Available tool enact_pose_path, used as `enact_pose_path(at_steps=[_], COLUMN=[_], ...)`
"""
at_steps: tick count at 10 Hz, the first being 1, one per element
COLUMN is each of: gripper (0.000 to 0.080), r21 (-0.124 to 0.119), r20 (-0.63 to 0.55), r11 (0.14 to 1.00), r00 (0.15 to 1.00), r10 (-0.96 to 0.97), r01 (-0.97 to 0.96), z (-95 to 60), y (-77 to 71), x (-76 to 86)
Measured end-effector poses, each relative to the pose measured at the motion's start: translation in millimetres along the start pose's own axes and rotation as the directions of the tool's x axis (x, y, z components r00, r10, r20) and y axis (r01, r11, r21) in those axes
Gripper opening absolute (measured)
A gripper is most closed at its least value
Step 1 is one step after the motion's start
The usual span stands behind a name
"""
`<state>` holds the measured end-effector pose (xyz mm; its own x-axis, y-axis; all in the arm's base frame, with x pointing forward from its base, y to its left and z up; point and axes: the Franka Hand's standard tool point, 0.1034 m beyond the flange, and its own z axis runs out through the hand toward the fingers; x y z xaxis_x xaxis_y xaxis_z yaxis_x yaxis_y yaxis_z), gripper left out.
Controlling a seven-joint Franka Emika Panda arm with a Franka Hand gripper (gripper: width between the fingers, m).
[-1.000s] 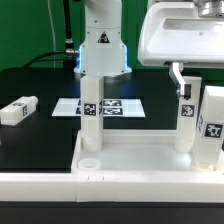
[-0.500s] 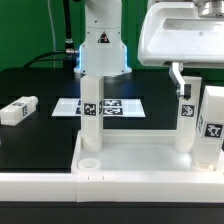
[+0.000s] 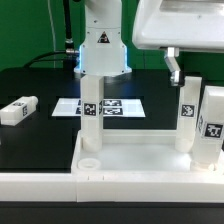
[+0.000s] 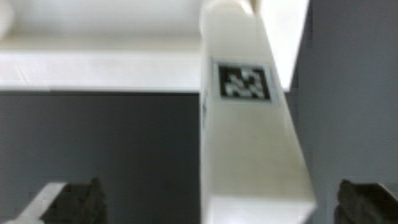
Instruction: Assemble desk
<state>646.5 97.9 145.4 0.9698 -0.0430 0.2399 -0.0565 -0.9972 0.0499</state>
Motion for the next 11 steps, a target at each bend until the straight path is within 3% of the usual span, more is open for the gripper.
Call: enact_pose_path(at_steps=[4,6,11], gripper=[0.0648,0.0648,0.0648], r21=[-0.030,-0.026,-0.037], r20=[0.238,0.219,0.215], r11=[0.999,0.999,0.996], r00=[0.970,0.975,0.973], r10=[0.038,0.042,0.085], r01=[-0.031,-0.037,-0.079], z=[-2.2,5.2,13.5], y=[6.8,-0.5,-15.8], x=[13.7,23.4,17.4])
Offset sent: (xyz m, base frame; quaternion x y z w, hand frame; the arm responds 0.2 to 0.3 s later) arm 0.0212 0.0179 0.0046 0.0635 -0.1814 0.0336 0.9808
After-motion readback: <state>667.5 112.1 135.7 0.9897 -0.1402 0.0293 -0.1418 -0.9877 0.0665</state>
